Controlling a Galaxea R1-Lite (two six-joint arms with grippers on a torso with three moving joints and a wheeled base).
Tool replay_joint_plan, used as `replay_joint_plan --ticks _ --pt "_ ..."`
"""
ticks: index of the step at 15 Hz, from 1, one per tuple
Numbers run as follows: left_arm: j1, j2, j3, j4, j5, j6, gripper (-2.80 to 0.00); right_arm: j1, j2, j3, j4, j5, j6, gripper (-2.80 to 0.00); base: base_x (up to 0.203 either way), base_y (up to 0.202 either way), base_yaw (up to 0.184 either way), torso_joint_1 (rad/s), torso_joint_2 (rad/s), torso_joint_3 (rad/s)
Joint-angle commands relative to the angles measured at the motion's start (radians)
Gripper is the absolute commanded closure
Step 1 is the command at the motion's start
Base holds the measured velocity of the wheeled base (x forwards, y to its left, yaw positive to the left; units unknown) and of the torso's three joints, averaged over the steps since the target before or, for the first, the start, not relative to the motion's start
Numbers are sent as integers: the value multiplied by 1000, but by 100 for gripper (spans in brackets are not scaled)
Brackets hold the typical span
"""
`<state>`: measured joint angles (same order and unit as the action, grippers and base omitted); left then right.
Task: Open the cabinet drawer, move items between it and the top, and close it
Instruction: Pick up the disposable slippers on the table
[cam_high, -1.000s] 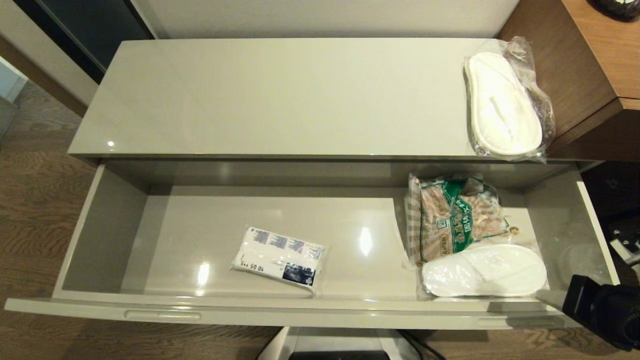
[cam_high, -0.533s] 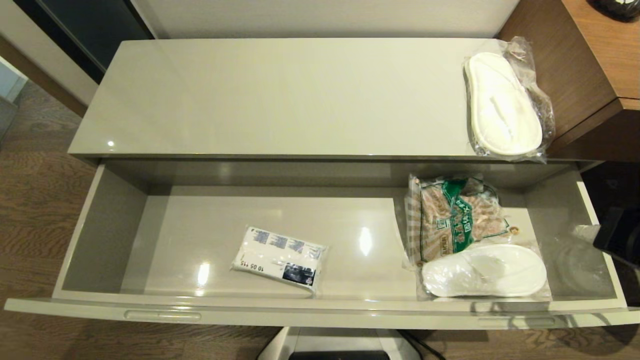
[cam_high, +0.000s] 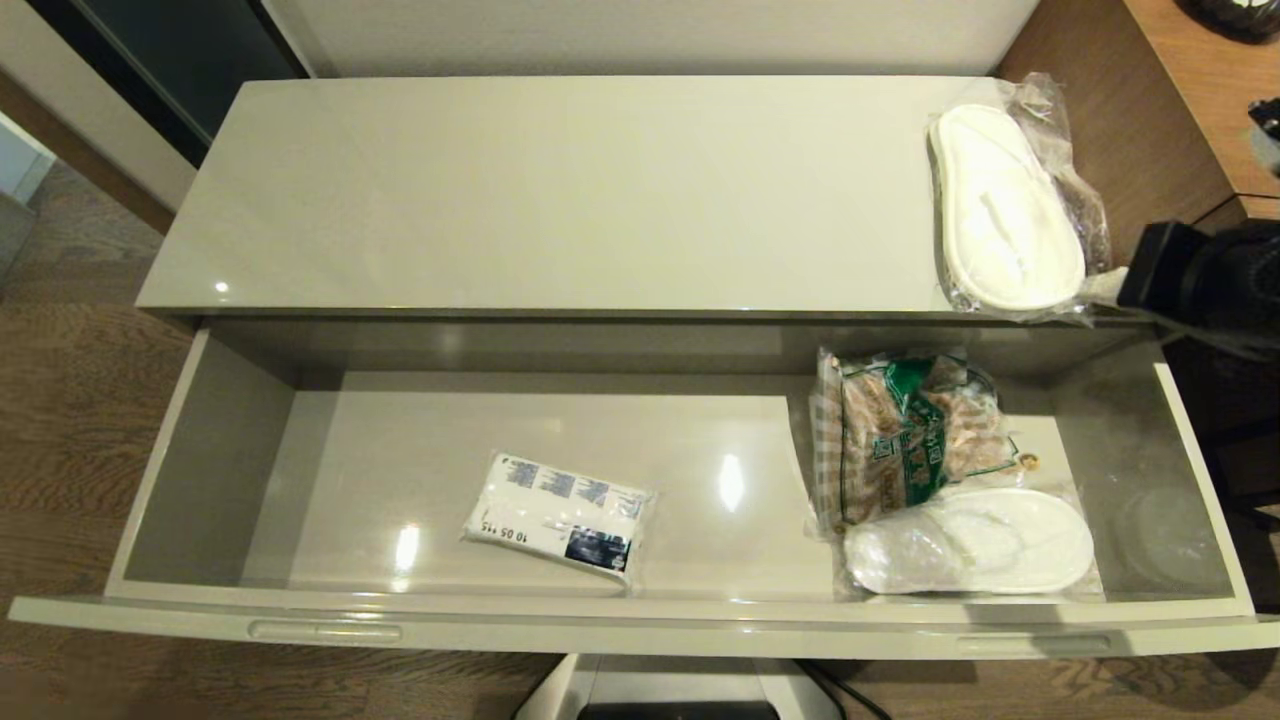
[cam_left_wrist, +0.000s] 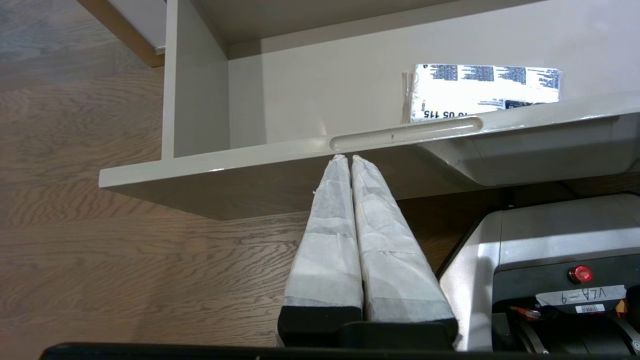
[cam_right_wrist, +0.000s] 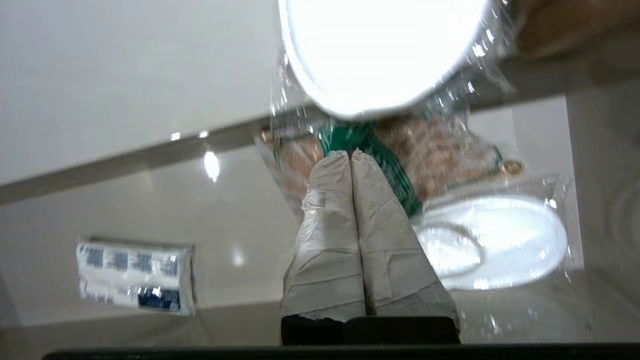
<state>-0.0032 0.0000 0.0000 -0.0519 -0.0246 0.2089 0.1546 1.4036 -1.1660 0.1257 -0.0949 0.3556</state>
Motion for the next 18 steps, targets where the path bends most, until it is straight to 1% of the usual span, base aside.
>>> replay_joint_plan --ticks 1,2,3,4,5,8,9,11,12,15,18 --pt "0 2 0 0 0 1 0 14 64 -25 -7 -11 -2 0 0 0 0 0 0 0" --pt "0 2 0 0 0 1 0 15 89 -6 -69 -63 -39 -280 0 0 0 0 0 0" --pt "0 2 0 0 0 1 0 15 122 25 -178 -113 -88 -280 0 0 0 0 0 0" --pt "0 2 0 0 0 1 0 14 140 62 -277 -142 -132 -280 0 0 0 0 0 0" --pt "0 2 0 0 0 1 0 9 155 81 -317 -162 -160 -280 0 0 0 0 0 0" --pt "0 2 0 0 0 1 0 -45 194 159 -580 -191 -249 -280 0 0 0 0 0 0" --pt "0 2 0 0 0 1 0 -49 207 175 -631 -213 -284 -280 0 0 0 0 0 0" --pt "0 2 0 0 0 1 0 -49 221 199 -680 -245 -327 -280 0 0 0 0 0 0" --pt "0 2 0 0 0 1 0 -49 239 208 -707 -254 -336 -280 0 0 0 0 0 0" --pt "0 2 0 0 0 1 0 -47 292 219 -780 -280 -339 -280 0 0 0 0 0 0" --pt "0 2 0 0 0 1 0 -30 314 230 -782 -281 -328 -280 0 0 0 0 0 0"
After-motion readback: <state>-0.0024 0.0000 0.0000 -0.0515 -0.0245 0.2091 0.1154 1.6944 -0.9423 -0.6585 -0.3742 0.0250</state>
